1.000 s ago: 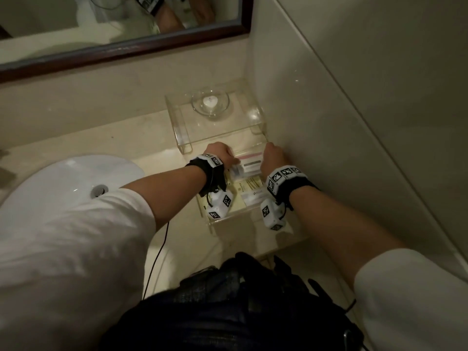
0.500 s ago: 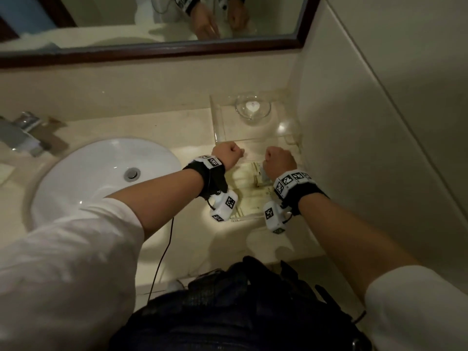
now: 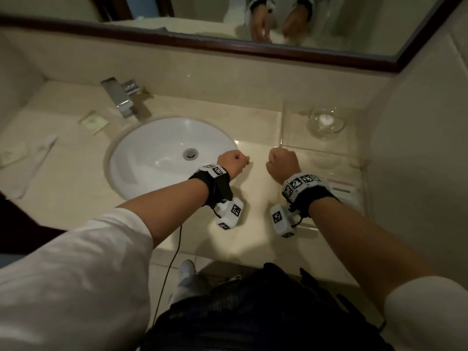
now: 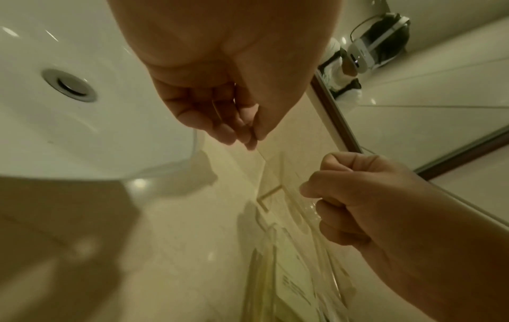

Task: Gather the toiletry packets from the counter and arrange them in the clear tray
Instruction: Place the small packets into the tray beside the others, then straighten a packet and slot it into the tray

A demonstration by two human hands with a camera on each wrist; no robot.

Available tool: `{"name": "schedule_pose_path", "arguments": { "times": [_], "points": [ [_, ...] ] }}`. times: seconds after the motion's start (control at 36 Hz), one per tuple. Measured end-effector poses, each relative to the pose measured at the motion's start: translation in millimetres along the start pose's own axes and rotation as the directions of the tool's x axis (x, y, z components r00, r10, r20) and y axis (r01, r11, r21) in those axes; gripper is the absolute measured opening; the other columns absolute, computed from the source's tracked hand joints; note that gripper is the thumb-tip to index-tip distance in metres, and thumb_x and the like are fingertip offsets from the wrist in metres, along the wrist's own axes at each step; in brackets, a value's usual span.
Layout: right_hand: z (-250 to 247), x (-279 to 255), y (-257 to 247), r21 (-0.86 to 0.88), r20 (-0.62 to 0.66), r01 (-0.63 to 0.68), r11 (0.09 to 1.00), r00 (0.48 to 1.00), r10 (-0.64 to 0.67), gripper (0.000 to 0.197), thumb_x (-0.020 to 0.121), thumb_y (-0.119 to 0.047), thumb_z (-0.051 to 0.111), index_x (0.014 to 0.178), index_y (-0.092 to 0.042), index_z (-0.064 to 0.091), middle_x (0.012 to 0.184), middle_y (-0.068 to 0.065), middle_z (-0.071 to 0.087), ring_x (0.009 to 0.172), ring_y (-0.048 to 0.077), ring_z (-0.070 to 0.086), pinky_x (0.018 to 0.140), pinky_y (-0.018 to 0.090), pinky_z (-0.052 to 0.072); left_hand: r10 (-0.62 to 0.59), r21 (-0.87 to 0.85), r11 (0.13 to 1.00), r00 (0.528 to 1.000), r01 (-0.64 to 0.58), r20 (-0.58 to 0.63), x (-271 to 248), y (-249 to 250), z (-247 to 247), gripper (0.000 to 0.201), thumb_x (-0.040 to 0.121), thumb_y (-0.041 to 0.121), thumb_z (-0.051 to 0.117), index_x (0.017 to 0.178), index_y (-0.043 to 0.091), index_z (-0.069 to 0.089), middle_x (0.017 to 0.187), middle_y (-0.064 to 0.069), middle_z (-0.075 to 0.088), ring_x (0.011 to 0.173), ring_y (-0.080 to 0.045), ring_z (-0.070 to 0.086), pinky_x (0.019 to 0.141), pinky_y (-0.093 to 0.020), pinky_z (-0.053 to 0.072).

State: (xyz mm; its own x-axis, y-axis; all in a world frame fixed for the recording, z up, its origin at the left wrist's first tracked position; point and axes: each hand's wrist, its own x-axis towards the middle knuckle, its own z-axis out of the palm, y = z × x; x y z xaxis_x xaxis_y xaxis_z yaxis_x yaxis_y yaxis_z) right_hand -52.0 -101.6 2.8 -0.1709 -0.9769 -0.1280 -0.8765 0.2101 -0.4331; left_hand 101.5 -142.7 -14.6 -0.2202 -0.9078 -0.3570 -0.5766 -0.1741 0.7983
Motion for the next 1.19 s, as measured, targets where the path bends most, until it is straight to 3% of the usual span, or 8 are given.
{"name": "schedule_pose_path", "arguments": {
  "times": [0.17,0.28,0.36,0.47,0.61,0.83,1.08,1.19],
  "points": [
    [17.7,12.1,-52.1,-0.028,0.028,0.092,0.995,0.995,-0.091,0.036,0.076,0.002,0.047,0.054,-0.018,0.026,0.057,0.002,0.034,0.067,0.025,0.042,0.061,0.030,0.029,-0.006,-0.064,0.998,0.998,0.002,-0.058,2.5,-29.0,-51.6,0.024,0.090,0.031,0.054,0.073,0.017,0.062,0.083,-0.004,0.067,0.077,-0.021,0.061,0.084,-0.036,0.053],
    [32.3,20.2,-90.5,-0.079,0.061,0.155,0.985,0.987,-0.151,0.038,0.078,0.001,0.048,0.055,-0.019,0.025,0.057,-0.002,0.030,0.068,0.025,0.040,0.063,0.030,0.026,-0.009,-0.115,0.993,0.995,-0.003,-0.100,0.5,-46.7,-90.3,0.022,0.092,0.026,0.055,0.078,0.012,0.062,0.080,-0.002,0.064,0.066,-0.014,0.057,0.071,-0.025,0.049],
    [48.7,26.4,-126.5,-0.086,0.082,0.212,0.973,0.975,-0.205,0.040,0.078,0.002,0.048,0.056,-0.019,0.023,0.057,-0.003,0.027,0.068,0.023,0.037,0.063,0.030,0.025,-0.025,-0.126,0.992,0.991,0.008,-0.133,1.6,-68.4,-124.5,0.024,0.090,0.029,0.057,0.068,0.020,0.061,0.084,-0.003,0.067,0.070,-0.016,0.060,0.077,-0.028,0.050],
    [70.9,33.7,-175.5,-0.096,0.080,0.242,0.966,0.969,-0.234,0.040,0.079,0.000,0.049,0.055,-0.020,0.025,0.056,-0.004,0.030,0.067,0.023,0.037,0.053,0.029,0.020,-0.074,-0.131,0.990,0.984,0.052,-0.165,1.0,-96.5,-169.1,0.024,0.089,0.029,0.057,0.066,0.020,0.059,0.079,-0.003,0.065,0.070,-0.019,0.060,0.079,-0.031,0.051],
    [105.3,52.1,-237.2,-0.007,0.095,0.274,0.962,0.958,-0.272,0.043,0.081,-0.002,0.053,0.054,-0.022,0.026,0.056,-0.001,0.038,0.068,0.022,0.041,0.061,0.027,0.022,-0.103,-0.146,0.987,0.973,0.073,-0.208,6.5,-133.4,-228.8,0.029,0.091,0.028,0.055,0.063,0.021,0.056,0.087,-0.006,0.067,0.076,-0.020,0.060,0.072,-0.029,0.052],
    [159.2,81.0,-318.6,0.016,0.226,0.297,0.955,0.929,-0.293,0.039,0.080,-0.006,0.056,0.057,-0.022,0.029,0.059,-0.006,0.037,0.069,0.023,0.042,0.063,0.027,0.027,-0.174,-0.163,0.977,0.953,0.136,-0.247,9.5,-191.6,-312.1,0.025,0.093,0.028,0.054,0.069,0.023,0.058,0.087,-0.005,0.066,0.078,-0.020,0.059,0.083,-0.034,0.051],
    [206.4,101.4,-405.8,0.026,0.341,0.280,0.960,0.900,-0.272,0.027,0.088,-0.018,0.059,0.070,-0.018,0.038,0.074,0.005,0.050,0.075,0.024,0.050,0.064,0.030,0.036,-0.357,-0.160,0.934,0.819,0.319,-0.450,-4.6,-268.8,-400.5,0.023,0.090,0.029,0.058,0.099,0.009,0.065,0.106,-0.012,0.068,0.101,-0.030,0.060,0.088,-0.033,0.046],
    [224.4,109.7,-444.8,0.077,0.315,0.294,0.953,0.899,-0.303,0.017,0.088,-0.013,0.060,0.087,-0.012,0.043,0.084,0.010,0.053,0.090,0.031,0.058,0.073,0.034,0.043,-0.430,-0.151,0.897,0.740,0.415,-0.516,-11.7,-303.1,-434.6,0.013,0.086,0.022,0.058,0.094,0.017,0.067,0.109,-0.010,0.068,0.102,-0.032,0.061,0.087,-0.033,0.048]
  ]
}}
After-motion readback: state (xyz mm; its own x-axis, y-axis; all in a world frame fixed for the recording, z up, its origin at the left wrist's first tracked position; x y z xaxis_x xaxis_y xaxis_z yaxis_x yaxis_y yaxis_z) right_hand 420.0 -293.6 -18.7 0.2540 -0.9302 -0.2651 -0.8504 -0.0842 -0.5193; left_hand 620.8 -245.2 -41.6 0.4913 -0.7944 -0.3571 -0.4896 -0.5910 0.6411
